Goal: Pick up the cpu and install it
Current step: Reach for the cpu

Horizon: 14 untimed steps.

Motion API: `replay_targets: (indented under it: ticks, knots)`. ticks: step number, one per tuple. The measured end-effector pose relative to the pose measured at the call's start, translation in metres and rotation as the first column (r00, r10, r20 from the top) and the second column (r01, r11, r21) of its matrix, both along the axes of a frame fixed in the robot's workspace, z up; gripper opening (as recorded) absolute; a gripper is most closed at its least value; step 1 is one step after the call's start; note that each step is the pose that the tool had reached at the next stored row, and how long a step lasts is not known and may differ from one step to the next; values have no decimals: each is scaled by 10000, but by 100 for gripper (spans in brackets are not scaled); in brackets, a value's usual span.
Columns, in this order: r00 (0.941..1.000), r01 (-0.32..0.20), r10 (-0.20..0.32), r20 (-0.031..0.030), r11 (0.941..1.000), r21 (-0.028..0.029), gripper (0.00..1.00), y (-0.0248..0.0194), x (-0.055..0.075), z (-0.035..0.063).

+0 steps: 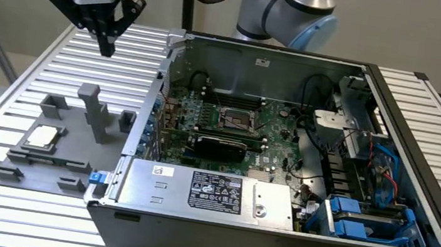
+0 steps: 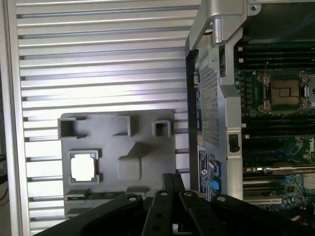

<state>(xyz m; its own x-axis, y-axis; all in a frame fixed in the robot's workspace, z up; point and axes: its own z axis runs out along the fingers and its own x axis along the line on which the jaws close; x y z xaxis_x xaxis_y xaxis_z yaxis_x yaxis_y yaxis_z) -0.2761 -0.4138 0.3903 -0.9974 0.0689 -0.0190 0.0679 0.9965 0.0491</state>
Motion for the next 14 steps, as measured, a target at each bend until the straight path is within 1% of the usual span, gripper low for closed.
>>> replay_targets:
  ticks: [7, 14]
  knots:
    - [10000, 0, 0, 0, 10000, 0, 11, -3, -319, -39]
    - [10000, 0, 0, 0, 10000, 0, 11, -9, -636, -113]
